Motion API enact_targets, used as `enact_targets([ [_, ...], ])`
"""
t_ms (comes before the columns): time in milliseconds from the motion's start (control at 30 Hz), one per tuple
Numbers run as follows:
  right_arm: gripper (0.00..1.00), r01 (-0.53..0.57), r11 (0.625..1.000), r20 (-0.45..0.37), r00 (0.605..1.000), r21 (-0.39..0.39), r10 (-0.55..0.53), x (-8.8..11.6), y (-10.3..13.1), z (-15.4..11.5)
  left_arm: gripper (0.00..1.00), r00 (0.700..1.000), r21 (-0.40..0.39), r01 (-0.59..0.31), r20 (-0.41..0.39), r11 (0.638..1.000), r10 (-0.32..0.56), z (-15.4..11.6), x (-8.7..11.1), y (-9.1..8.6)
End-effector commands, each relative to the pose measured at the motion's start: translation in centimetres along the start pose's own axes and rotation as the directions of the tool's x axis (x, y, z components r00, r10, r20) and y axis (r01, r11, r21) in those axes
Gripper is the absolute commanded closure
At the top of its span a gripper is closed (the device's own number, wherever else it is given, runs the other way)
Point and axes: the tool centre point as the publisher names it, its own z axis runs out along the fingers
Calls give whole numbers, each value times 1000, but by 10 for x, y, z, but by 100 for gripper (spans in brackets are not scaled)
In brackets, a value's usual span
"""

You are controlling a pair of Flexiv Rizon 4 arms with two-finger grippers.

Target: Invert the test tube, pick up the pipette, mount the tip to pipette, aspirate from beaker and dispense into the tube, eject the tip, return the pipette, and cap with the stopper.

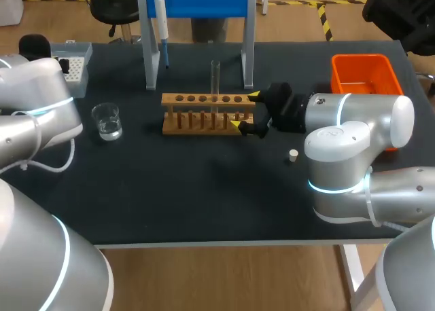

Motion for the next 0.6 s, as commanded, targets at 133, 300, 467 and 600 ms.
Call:
enact_targets([
  [133,0,0,1000,0,1000,-1,0,0,-1,0,67,1000,-7,-5,-3,1000,5,2,-2,-1],
  [300,0,0,1000,0,1000,-1,0,0,-1,0,67,1000,-9,-5,-3,1000,5,2,-1,-1],
  [467,0,0,1000,0,1000,-1,0,0,-1,0,67,1000,-10,-5,-2,1000,5,3,-1,-1],
  [600,0,0,1000,0,1000,-1,0,0,-1,0,71,1000,-10,-5,-2,1000,5,3,-1,-1],
])
